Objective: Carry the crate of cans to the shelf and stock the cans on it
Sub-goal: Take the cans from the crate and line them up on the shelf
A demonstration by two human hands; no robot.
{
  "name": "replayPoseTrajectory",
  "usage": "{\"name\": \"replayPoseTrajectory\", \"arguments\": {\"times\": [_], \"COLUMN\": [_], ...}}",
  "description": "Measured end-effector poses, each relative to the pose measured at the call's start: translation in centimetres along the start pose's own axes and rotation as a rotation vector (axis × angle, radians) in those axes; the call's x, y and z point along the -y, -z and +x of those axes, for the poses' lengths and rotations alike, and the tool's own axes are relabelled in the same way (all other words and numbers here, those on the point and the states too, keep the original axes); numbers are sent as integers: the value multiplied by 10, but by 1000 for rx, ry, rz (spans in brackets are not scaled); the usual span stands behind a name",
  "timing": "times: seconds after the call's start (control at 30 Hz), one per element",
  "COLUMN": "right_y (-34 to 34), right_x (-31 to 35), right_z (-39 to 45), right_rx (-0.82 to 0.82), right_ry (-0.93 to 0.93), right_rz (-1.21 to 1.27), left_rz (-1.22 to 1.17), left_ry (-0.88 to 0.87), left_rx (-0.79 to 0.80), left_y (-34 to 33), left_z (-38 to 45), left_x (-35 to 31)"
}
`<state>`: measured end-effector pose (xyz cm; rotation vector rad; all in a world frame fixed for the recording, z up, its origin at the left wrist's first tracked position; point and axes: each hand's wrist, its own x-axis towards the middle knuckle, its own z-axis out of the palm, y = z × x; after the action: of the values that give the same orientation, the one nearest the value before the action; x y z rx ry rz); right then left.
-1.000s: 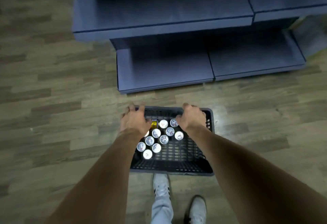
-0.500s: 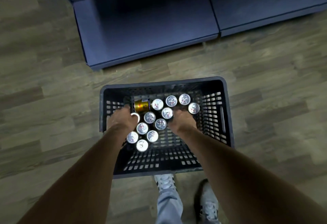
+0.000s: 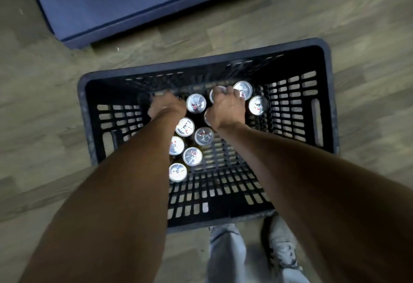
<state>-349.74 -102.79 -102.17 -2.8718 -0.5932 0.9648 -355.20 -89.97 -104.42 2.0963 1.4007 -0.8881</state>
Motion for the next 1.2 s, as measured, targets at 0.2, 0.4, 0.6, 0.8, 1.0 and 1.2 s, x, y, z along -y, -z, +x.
{"name": "replayPoseTrajectory", "arguments": {"times": [0.2, 0.4, 0.6, 0.8, 1.0, 1.2], "right_y": [-31, -51, -44, 2, 91, 224], "right_x": [-4, 0, -6, 5, 54, 90], "right_z": [11, 5, -2, -22, -47, -97], "right_rx": [-123, -80, -13, 52, 200, 337], "right_ry": [26, 36, 41, -109, -416, -413], "right_rz": [-38, -54, -6, 314, 867, 1332], "left_rz": [-9, -276, -158, -232, -664, -931], "left_ry": [107, 165, 186, 107, 76, -77], "left_rx": [-22, 70, -160, -185, -77, 57], "left_y": [-6, -14, -10, 11, 69, 170], "left_z": [24, 41, 26, -23, -91, -171], "left_x": [-10, 13, 20, 22, 14, -14]}}
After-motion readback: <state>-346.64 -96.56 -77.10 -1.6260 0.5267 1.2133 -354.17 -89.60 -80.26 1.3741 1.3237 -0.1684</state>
